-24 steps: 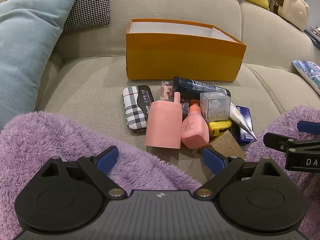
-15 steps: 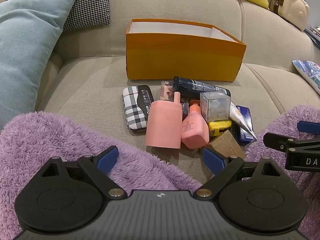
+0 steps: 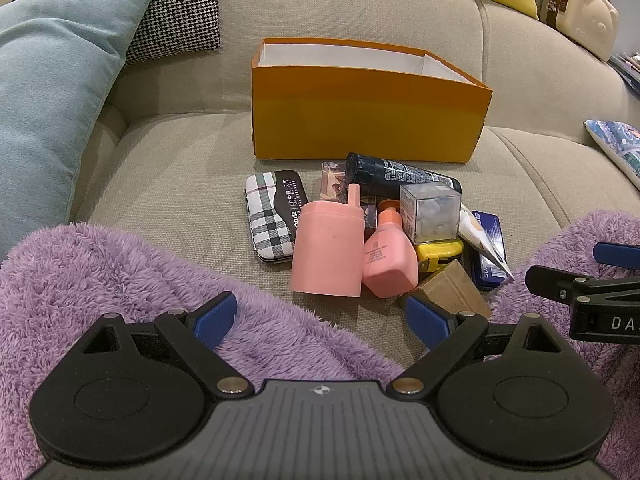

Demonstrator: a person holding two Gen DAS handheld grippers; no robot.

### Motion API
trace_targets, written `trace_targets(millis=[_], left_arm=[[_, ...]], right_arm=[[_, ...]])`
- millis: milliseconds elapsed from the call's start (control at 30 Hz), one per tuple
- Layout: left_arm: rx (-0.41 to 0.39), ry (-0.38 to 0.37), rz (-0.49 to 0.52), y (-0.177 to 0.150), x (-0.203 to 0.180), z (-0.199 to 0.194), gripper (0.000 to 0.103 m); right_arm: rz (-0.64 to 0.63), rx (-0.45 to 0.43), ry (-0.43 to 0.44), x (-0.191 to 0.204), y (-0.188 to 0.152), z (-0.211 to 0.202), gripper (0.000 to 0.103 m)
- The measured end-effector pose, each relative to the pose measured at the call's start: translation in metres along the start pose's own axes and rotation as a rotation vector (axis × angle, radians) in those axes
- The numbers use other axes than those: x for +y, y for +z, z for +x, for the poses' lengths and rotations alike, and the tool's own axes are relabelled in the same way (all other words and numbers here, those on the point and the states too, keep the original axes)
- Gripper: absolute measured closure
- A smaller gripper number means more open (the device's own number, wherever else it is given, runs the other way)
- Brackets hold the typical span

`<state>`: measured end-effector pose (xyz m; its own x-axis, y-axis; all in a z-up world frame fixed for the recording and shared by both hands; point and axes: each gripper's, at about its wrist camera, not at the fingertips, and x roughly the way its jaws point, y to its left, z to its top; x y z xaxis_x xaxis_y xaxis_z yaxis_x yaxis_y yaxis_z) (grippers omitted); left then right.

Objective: Organize rigid objects

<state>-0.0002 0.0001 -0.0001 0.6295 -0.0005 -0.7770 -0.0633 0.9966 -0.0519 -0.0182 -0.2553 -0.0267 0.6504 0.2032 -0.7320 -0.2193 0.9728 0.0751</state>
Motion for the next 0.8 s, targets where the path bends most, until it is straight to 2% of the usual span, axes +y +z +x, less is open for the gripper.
trace_targets(millis=[367,500,567,600,633,667,700,800], left_arm=[[-0.009,-0.021,-0.012,-0.001,0.003,-0.003,0.000],[-0.026,-0.062,-0.045,0.003,0.008,-0.008,0.002],[-0.025,-0.095,-0.067,0.006,0.012,-0.009,0.019],[-0.002,-0.086,-0.057,0.008,0.012,-0.006,0.036],[0.033,-0.042,-0.026,0.009,0.011,0.001,0.044],[0.046,-0.036,-0.030,0.012,0.012,0.004,0.046],[0.058,-0.014,-0.012,0.013,0.013,0.008,0.047],[0.081,-0.068,-0.026,0.023,0.015,0.016,0.047]], right_arm=[[0.005,0.029,0.015,0.002,0.001,0.006,0.002],[0.002,0.053,0.029,0.002,0.002,0.011,0.021],[-0.003,0.063,0.043,0.003,0.005,0.012,0.024],[-0.004,0.063,0.053,0.003,0.007,0.013,0.030],[-0.007,0.058,0.070,0.004,0.009,0.013,0.035],[-0.014,0.053,0.086,0.005,0.011,0.013,0.041],[-0.022,0.047,0.100,0.008,0.014,0.013,0.042],[-0.036,0.047,0.144,0.017,0.025,0.021,0.046]])
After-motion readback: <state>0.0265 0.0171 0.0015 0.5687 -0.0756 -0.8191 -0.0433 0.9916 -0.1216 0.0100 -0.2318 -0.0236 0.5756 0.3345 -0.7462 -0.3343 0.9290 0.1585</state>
